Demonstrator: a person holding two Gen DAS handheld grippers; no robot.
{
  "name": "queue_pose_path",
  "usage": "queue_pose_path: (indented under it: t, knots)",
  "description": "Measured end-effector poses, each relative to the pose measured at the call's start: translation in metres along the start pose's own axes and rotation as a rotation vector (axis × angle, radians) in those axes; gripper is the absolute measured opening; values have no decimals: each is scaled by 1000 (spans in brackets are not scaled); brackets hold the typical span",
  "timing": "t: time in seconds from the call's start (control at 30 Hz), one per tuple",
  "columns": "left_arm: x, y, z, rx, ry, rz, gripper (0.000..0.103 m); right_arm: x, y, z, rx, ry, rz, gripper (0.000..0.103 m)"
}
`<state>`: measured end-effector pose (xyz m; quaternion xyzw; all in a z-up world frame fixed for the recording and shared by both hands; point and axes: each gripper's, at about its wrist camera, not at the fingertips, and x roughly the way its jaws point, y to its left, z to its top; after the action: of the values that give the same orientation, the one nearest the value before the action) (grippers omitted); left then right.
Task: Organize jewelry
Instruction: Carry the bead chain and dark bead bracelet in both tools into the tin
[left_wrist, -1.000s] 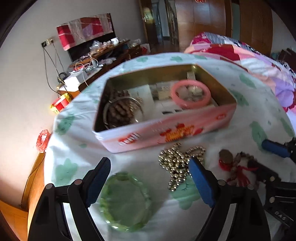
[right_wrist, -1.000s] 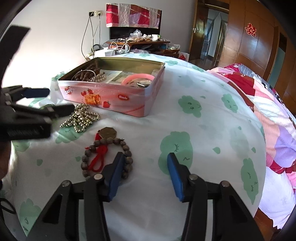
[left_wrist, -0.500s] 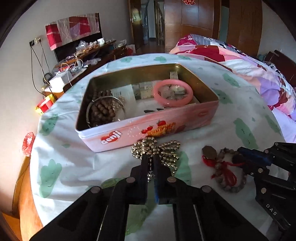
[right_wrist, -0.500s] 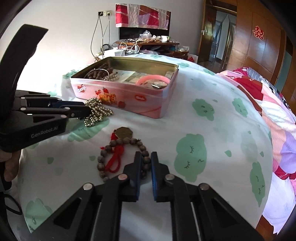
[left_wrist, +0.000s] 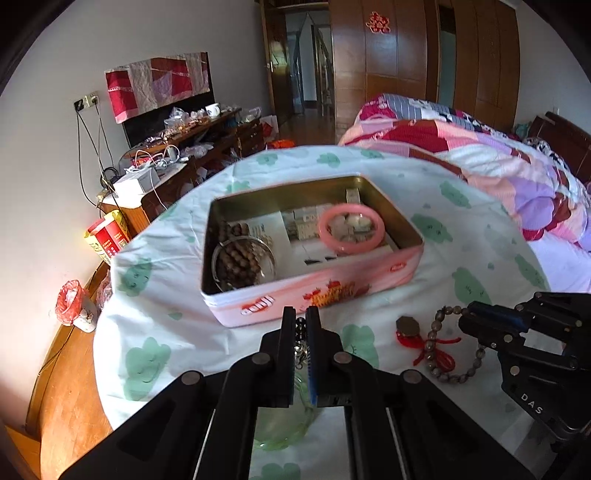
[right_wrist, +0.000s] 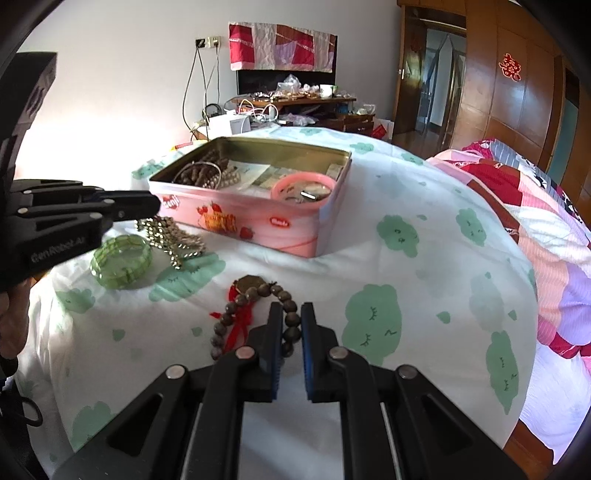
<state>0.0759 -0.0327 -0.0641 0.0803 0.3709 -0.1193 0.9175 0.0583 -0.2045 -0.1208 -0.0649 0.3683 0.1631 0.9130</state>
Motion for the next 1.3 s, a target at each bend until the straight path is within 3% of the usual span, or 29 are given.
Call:
queue_pose_path:
  t: [0.57,1.3]
  knots:
    - [-46,12,25,-14,-106,11,4,-29,4,24,-9,-94,0,12]
    - [-26,31,74,-3,-143,73,4,-30,-8,84,-44,-193,-31,12]
